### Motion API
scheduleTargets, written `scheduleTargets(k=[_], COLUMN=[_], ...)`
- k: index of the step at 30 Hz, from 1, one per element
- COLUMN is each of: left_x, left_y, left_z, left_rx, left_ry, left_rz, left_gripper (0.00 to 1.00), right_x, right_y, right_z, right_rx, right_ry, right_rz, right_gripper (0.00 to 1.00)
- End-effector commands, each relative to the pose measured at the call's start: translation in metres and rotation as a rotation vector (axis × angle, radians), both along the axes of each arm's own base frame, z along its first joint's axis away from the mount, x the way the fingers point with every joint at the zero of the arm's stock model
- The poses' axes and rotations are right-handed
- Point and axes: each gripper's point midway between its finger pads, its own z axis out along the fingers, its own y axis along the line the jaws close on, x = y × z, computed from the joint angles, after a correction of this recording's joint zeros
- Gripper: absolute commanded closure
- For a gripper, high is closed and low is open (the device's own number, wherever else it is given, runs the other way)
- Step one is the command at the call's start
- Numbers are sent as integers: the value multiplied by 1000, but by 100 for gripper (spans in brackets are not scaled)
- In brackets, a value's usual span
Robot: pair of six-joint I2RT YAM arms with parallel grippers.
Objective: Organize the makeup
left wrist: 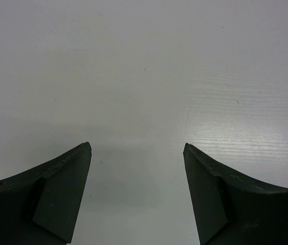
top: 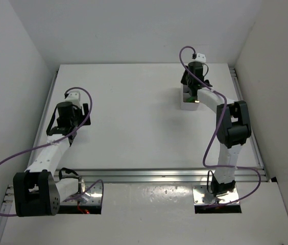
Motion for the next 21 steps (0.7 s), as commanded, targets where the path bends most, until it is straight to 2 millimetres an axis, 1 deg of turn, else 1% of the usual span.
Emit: scheduleTargets(k=[1, 4, 7, 10, 11, 12, 14, 16, 17, 18, 20, 21], left_x=[4, 4, 4, 4, 4, 4, 3, 3, 1, 1, 1, 1], left_y=[2, 2, 2, 2, 2, 2, 2, 2, 2, 2, 2, 2], left_z=[5, 8, 8, 8, 8, 8, 6, 6, 2, 2, 2, 2], left_rx=[3, 4, 4, 4, 4, 4, 3, 3, 2, 2, 2, 2], left_ry=[-35, -44, -44, -44, -44, -44, -35, -35, -26, -26, -26, -26], left_rz=[-3, -3, -3, -3, -3, -3, -3, -3, -3, -3, -3, -3], left_gripper=[21, 21, 21, 21, 21, 21, 21, 21, 21, 21, 21, 21], right_x=[10, 10, 13, 14, 12, 10, 5, -1, -2, -3, -1, -1], right_y=[7, 7, 8, -7, -13, -15, -21, -28, -29, -36, -38, -42], right_z=[35, 38, 50, 61, 62, 66, 67, 62, 58, 55, 52, 50], right_rx=[48, 46, 32, 10, 0, -6, -27, -36, -42, -54, -67, -73], right_ry=[-81, -89, -119, -152, -158, -166, -169, -166, -157, -152, -147, -139], right_rz=[28, 39, 46, -14, -44, -55, -75, -110, -116, -146, -154, -161], right_gripper=[100, 100, 100, 100, 100, 100, 100, 100, 100, 100, 100, 100])
